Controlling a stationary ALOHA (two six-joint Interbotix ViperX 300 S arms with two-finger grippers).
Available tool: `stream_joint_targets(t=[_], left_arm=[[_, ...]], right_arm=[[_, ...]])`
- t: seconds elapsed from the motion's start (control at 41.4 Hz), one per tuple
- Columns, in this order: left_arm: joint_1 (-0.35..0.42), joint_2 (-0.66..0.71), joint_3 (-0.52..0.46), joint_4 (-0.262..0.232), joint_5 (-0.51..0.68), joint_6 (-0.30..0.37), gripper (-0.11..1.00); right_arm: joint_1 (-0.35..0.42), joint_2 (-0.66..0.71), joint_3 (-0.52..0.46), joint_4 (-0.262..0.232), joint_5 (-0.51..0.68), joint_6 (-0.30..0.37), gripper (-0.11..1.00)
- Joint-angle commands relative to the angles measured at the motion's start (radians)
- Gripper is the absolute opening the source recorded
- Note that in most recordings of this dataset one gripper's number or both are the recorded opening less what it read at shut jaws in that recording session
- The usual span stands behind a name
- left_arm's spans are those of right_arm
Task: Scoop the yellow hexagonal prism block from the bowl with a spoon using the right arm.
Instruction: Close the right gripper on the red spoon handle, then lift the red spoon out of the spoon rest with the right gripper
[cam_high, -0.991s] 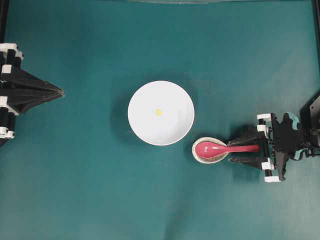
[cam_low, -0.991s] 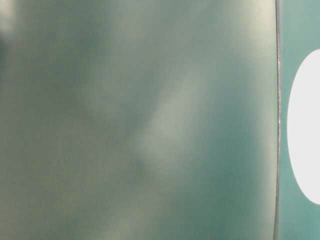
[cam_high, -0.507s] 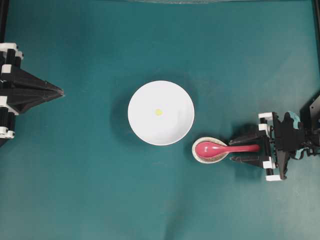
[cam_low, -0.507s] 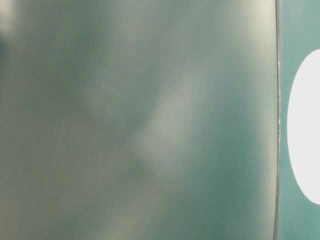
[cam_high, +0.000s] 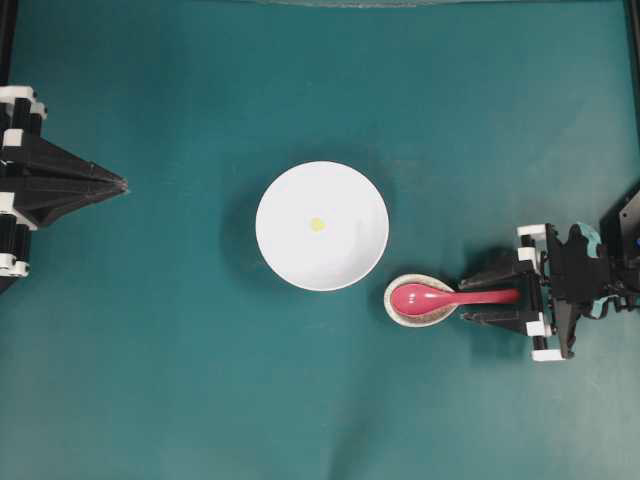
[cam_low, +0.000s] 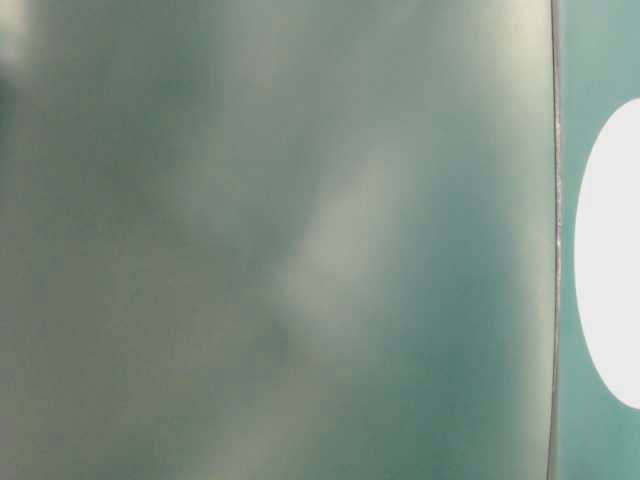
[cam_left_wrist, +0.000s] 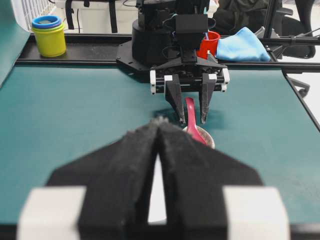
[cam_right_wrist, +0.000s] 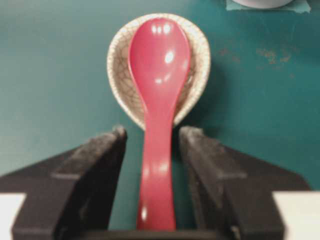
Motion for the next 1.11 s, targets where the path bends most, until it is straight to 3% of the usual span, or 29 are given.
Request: stream_joint_targets(t=[0.0, 0.338, 1.087], left_arm=[[-0.002, 0.009, -0.026, 0.003, -0.009, 0.002, 0.03], [-0.002, 0.009, -0.026, 0.003, -0.008, 0.002, 0.03], [-0.002, 0.009, -0.026, 0.003, -0.008, 0.002, 0.03]], right_arm=[[0.005, -0.014, 0.002, 0.005, -0.018, 0.000, 0.53], [0.005, -0.015, 0.008, 0.008, -0.025, -0.002, 0.45], [0.005, -0.015, 0.009, 0.008, -0.035, -0.005, 0.41]])
